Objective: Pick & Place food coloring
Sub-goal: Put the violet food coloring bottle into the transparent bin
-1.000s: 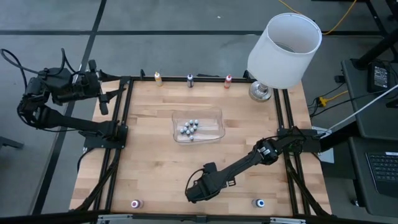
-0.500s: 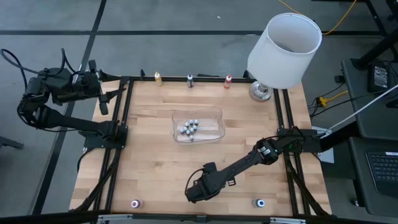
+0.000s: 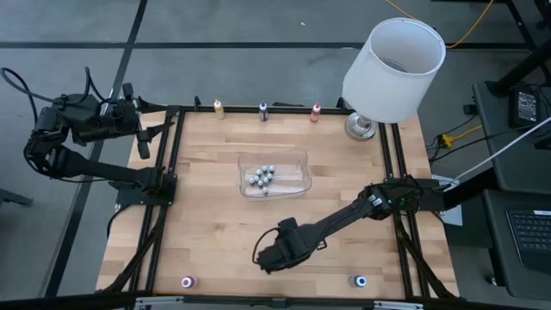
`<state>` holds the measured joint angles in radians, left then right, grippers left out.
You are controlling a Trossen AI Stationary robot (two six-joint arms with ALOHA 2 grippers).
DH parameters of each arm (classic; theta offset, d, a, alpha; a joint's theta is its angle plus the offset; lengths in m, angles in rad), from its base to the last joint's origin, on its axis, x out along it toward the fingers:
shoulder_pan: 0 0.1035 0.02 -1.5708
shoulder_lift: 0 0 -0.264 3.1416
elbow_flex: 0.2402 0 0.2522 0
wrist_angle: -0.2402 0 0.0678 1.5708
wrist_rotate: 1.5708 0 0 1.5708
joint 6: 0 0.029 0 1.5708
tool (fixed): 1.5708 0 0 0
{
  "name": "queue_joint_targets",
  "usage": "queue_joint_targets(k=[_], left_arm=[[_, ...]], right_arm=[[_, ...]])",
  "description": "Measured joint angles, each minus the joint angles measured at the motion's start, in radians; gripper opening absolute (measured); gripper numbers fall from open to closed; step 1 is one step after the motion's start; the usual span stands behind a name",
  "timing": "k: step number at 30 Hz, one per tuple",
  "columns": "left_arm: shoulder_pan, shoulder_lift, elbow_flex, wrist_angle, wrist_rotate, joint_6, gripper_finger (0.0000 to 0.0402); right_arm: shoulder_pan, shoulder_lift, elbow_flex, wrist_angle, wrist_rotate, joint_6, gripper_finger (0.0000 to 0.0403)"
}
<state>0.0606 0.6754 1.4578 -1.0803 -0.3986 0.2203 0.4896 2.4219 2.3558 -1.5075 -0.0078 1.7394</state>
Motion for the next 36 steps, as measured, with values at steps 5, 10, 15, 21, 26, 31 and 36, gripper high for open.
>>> queue_joint_targets(k=[5, 10, 15, 21, 26, 31, 36], left_arm=[[0.0, 0.0, 0.0, 0.0, 0.0, -0.001, 0.0184], [0.0, 0.0, 0.0, 0.0, 0.0, -0.001, 0.0184], [0.0, 0.0, 0.0, 0.0, 0.0, 0.0, 0.0185], [0.0, 0.0, 0.0, 0.0, 0.0, 0.04, 0.0184], [0.0, 0.001, 0.0, 0.0, 0.0, 0.052, 0.0185], [0.0, 0.006, 0.0, 0.0, 0.0, 0.058, 0.0185], [0.0, 0.006, 0.0, 0.0, 0.0, 0.095, 0.0184]], right_arm=[[-0.01, -0.064, 0.0, -0.007, 0.014, -0.05, 0.0081], [-0.025, -0.115, 0.001, -0.017, 0.014, -0.101, 0.0068], [-0.044, -0.174, 0.001, -0.025, 0.014, -0.13, 0.0078], [-0.078, -0.253, 0.0, -0.025, 0.014, -0.176, 0.0075], [-0.116, -0.325, 0.0, -0.061, 0.014, -0.197, 0.0071], [-0.169, -0.389, 0.001, -0.063, 0.032, -0.239, 0.0076], [-0.253, -0.44, 0.0, -0.063, 0.04, -0.302, 0.0072]])
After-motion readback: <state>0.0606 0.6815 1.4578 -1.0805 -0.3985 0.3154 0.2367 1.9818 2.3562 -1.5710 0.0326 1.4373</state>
